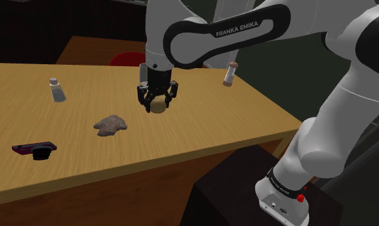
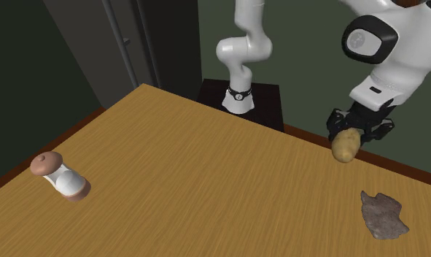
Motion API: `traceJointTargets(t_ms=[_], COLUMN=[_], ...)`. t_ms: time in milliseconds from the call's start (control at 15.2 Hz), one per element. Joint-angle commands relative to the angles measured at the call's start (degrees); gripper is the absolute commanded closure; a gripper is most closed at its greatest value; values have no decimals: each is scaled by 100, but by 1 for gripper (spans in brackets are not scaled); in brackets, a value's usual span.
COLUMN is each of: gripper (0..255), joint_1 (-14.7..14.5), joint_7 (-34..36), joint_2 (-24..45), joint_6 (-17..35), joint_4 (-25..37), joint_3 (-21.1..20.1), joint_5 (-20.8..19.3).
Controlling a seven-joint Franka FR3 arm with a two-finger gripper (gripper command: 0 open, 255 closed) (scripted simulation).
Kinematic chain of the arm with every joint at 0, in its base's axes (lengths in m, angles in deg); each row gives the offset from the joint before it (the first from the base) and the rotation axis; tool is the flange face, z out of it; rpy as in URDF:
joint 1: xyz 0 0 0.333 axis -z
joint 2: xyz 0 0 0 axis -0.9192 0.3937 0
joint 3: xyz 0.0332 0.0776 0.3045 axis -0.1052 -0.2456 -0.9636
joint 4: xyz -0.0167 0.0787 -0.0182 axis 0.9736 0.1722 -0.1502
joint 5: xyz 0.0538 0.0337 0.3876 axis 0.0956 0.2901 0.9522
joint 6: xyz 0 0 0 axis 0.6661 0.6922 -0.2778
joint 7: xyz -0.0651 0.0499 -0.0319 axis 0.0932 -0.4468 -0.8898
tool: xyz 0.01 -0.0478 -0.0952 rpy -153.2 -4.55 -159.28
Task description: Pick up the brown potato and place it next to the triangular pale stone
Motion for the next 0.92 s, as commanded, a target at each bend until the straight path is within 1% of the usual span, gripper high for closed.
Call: traceJointTargets(t_ms=[0, 330, 594, 792, 858], gripper=[255, 255, 255, 255, 255], joint_1=[-146, -565, -1012, -1423, -1462], joint_7=[321, 983, 1423, 1675, 1689], joint_2=[321, 1257, 2098, 2810, 2866], joint_6=[-140, -490, -893, -1294, -1328], joint_4=[424, 1589, 2735, 3793, 3881], joint_3=[-130, -317, -371, -357, -346], joint_5=[-127, -523, -856, -1098, -1112])
